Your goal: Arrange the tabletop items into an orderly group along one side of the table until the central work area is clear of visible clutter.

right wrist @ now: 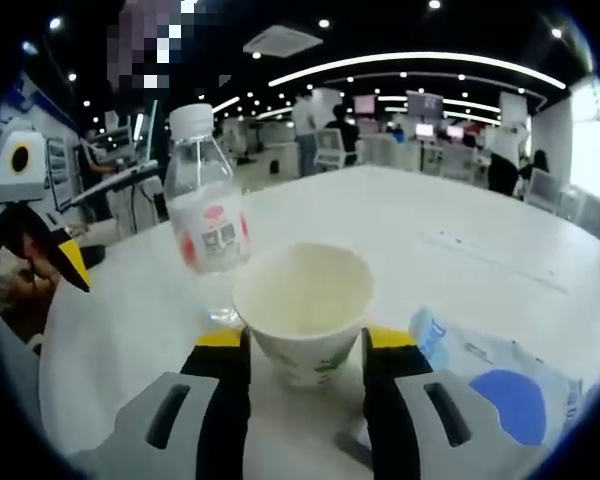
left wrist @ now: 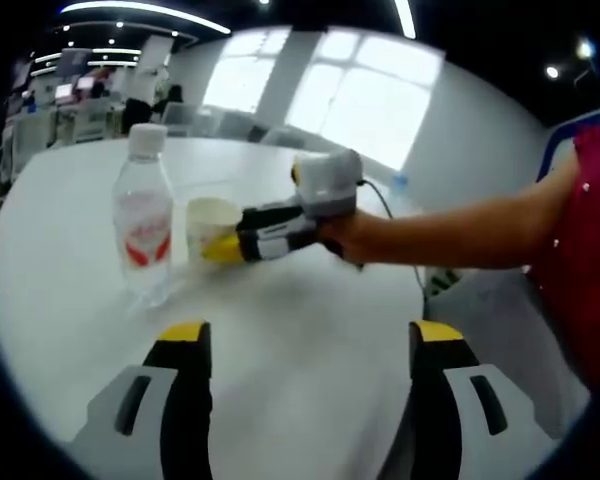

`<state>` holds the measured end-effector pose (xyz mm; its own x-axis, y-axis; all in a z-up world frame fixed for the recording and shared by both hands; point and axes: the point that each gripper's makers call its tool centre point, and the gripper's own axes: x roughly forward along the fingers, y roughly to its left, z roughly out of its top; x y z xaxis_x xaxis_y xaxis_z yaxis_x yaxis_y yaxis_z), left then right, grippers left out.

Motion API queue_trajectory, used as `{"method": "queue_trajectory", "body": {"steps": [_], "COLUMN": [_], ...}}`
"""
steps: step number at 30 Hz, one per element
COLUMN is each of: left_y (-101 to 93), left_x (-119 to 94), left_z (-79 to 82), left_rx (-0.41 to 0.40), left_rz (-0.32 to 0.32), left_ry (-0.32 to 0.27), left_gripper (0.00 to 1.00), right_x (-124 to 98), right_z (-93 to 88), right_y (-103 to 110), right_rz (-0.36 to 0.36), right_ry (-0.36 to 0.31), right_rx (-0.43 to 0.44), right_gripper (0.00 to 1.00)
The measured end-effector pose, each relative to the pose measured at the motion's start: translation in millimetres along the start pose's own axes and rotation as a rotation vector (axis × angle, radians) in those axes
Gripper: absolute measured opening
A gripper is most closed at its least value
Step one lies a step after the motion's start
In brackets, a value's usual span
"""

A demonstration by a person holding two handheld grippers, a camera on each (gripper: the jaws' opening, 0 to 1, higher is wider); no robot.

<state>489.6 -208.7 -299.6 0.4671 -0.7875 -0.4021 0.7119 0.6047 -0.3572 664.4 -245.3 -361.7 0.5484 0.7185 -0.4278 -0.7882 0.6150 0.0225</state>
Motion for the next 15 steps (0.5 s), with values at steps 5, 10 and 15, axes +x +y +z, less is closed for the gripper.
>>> {"method": "queue_trajectory", "body": {"steps": [5, 10, 15], "left_y": [-2.2, -5.1, -11.4], "left_x": [-1, -2, 0], "left_z": [0.3, 1.5, 2.9], "left_rx": [0.002, 0.005, 0.007], "left_rz": [0.002, 0.005, 0.004], "left_ry": [0.003, -0.003, -0.01], "left_gripper": [0.79, 0.82, 0.87], "right_x": [-3, -10, -21], "right_z": [-1.6, 2.0, 6.1], "right_y": [3, 3, 3], "right_rz": [0.0, -0.012, -0.024], "right_ry": [0.008, -0.003, -0.026], "right_rx": [-0.003, -0.01, -0.005], "right_gripper": [0.5, 0.59, 0.73]}}
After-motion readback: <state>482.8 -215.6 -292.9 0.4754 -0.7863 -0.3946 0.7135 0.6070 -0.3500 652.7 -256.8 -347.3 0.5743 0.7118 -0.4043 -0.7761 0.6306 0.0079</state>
